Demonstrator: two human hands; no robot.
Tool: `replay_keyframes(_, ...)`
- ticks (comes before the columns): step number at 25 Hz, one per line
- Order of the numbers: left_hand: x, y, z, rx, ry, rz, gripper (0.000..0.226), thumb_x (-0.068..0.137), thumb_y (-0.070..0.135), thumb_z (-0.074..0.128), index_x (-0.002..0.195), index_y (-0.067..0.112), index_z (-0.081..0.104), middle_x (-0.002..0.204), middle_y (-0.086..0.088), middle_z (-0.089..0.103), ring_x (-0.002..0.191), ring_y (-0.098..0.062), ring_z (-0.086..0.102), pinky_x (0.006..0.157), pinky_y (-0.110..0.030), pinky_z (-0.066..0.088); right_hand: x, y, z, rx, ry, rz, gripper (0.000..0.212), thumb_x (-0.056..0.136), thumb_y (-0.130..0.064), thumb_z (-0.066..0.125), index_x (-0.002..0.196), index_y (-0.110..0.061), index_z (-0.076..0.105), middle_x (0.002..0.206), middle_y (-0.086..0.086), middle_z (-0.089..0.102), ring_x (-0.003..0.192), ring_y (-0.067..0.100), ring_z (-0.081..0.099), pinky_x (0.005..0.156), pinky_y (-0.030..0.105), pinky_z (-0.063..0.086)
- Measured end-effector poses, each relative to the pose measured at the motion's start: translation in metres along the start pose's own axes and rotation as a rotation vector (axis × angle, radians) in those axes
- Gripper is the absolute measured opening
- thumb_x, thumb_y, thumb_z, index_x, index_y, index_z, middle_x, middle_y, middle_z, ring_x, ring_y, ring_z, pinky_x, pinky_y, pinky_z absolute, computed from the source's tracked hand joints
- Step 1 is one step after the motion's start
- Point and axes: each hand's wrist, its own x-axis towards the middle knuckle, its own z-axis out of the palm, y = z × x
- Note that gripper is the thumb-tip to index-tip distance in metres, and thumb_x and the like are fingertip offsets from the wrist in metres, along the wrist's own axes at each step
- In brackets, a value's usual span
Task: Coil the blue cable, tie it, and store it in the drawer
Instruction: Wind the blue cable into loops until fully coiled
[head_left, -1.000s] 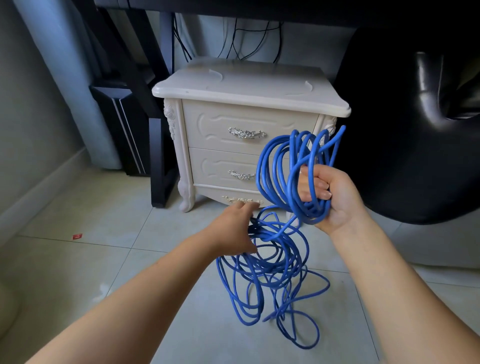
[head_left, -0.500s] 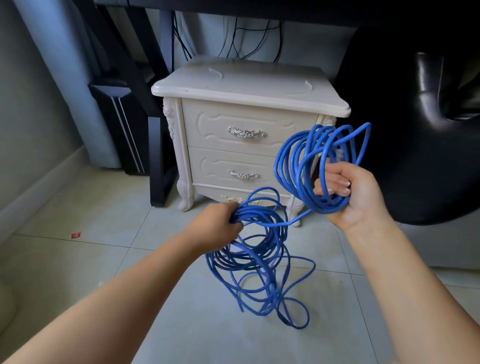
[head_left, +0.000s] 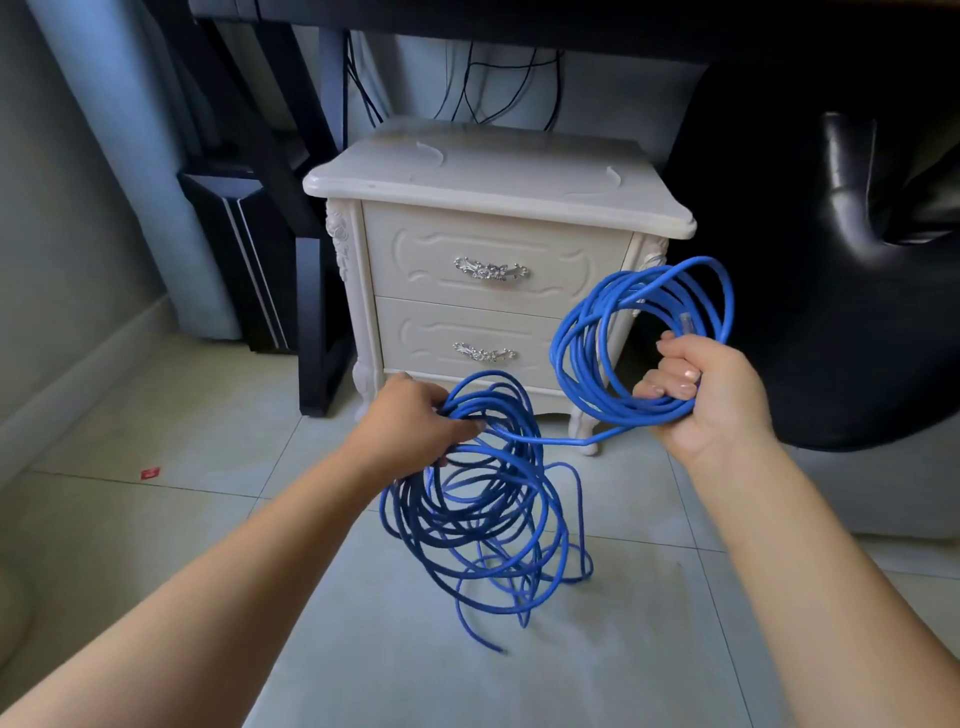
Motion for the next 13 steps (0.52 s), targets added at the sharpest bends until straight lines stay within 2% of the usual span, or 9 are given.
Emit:
replay_keyframes(2,-0.004,0.003,-0.001,0.432,0.064,0.114,0.036,0.083,0.052,0.066,0.073,0.018,0.066,0.083,0.003,0.052,0.081,-0.017,0.049,0.071,-0.028,0.040,-0.002,0.002,0.002,-0.037,0.037,-0.086,0.018,0.090,0.002,0.046,0.080,-0.012,0.049,0.044,-0.008,0.025,0.035,0.006,0.022,0.040,0.021,0.031)
replay_keyframes(3,-0.006,0.004,-0.002,0.464,0.032,0.119,0.037,0.085,0.052,0.063,0.071,0.019,0.063,0.078,0.005,0.056,0.080,-0.017,0.049,0.069,-0.029,0.038,-0.004,0.004,0.003,-0.070,0.051,-0.155,0.016,0.090,0.003,0.047,0.083,-0.011,0.050,0.045,-0.008,0.025,0.037,0.007,0.022,0.042,0.021,0.031)
replay_keyframes(4,-0.007,0.003,-0.003,0.331,-0.052,0.072,0.035,0.086,0.047,0.064,0.070,0.016,0.063,0.069,0.005,0.061,0.072,-0.017,0.054,0.065,-0.027,0.040,-0.007,0.005,0.004,-0.126,0.066,-0.241,0.015,0.089,0.004,0.047,0.086,-0.010,0.052,0.046,-0.007,0.025,0.039,0.008,0.021,0.042,0.022,0.030)
replay_keyframes(5,-0.007,0.002,-0.005,0.064,-0.150,-0.011,0.030,0.088,0.038,0.066,0.069,0.014,0.065,0.060,0.005,0.064,0.062,-0.015,0.058,0.060,-0.023,0.043,-0.010,0.008,0.007,-0.205,0.078,-0.330,0.015,0.089,0.004,0.048,0.088,-0.010,0.052,0.047,-0.006,0.026,0.040,0.009,0.022,0.042,0.023,0.030)
replay_keyframes(6,-0.009,0.003,-0.007,-0.221,-0.230,-0.104,0.025,0.088,0.028,0.068,0.071,0.011,0.067,0.057,0.001,0.065,0.054,-0.013,0.060,0.056,-0.021,0.046,-0.014,0.013,0.009,-0.295,0.086,-0.412,0.015,0.088,0.003,0.048,0.088,-0.011,0.052,0.048,-0.007,0.028,0.040,0.009,0.024,0.042,0.024,0.031)
replay_keyframes(8,-0.011,0.004,-0.011,-0.596,-0.310,-0.225,0.019,0.089,0.019,0.069,0.074,0.006,0.066,0.057,-0.005,0.062,0.049,-0.014,0.058,0.053,-0.021,0.049,-0.020,0.025,0.013,-0.438,0.077,-0.549,0.016,0.086,-0.002,0.051,0.083,-0.017,0.053,0.052,-0.008,0.034,0.041,0.008,0.031,0.045,0.027,0.035)
replay_keyframes(11,-0.009,0.004,-0.013,-0.892,-0.353,-0.348,0.024,0.089,0.023,0.067,0.070,0.010,0.061,0.054,-0.006,0.051,0.049,-0.016,0.049,0.054,-0.024,0.051,-0.029,0.043,0.017,-0.622,0.038,-0.665,0.022,0.083,-0.007,0.054,0.078,-0.028,0.054,0.063,-0.008,0.042,0.053,0.014,0.040,0.054,0.034,0.043)
replay_keyframes(13,-0.009,0.004,-0.017,-1.025,-0.384,-0.395,0.024,0.084,0.026,0.067,0.067,0.013,0.057,0.054,-0.004,0.051,0.049,-0.017,0.051,0.053,-0.024,0.050,-0.035,0.049,0.018,-0.741,0.001,-0.683,0.022,0.082,-0.008,0.056,0.078,-0.030,0.054,0.065,-0.006,0.044,0.060,0.023,0.043,0.061,0.041,0.047)
